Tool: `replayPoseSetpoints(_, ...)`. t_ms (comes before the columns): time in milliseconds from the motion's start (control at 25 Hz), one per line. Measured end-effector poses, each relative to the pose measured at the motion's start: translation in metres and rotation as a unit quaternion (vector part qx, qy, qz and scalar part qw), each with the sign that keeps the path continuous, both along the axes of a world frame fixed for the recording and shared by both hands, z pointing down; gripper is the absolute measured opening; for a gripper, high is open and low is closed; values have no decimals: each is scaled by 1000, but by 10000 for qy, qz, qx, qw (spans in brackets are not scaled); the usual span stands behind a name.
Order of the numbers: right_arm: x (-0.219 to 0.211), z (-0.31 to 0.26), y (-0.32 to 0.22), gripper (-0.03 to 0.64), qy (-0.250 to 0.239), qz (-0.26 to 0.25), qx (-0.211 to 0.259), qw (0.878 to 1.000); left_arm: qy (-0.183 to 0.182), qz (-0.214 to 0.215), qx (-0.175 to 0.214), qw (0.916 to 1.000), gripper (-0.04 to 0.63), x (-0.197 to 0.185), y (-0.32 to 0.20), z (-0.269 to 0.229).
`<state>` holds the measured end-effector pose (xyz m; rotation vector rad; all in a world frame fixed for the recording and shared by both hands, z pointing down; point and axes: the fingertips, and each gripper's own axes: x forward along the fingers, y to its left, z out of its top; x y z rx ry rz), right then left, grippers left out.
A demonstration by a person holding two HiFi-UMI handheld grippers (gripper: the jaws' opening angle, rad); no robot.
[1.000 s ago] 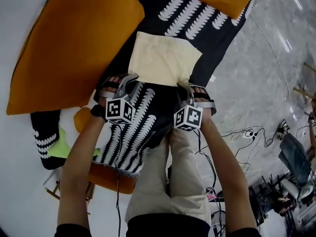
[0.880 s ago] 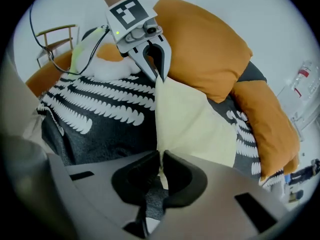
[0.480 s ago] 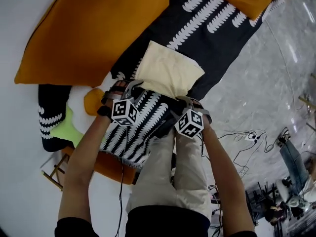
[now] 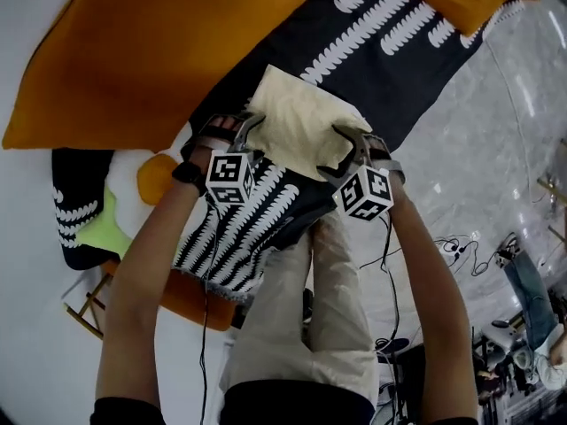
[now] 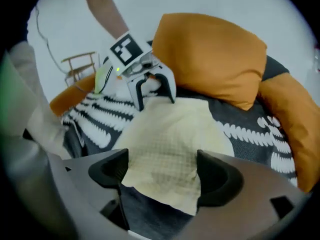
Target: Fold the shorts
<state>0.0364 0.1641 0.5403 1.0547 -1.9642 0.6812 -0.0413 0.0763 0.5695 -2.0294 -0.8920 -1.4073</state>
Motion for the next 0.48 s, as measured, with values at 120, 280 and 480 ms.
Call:
replayPoseSetpoints(120,19,30,5,451,250,-505,-155,9983,-332,-171,-68,9993,396,10,2,23)
replayPoseSetpoints(280,20,22,10,475,24,-301,-249,9992,-343,-426,-140,9984,397,14,9,15)
replayPoseSetpoints(480,15,-25,29,499,-191,370,-107,9991,-71,-1955,-471,9795,397,-4,-4,-34)
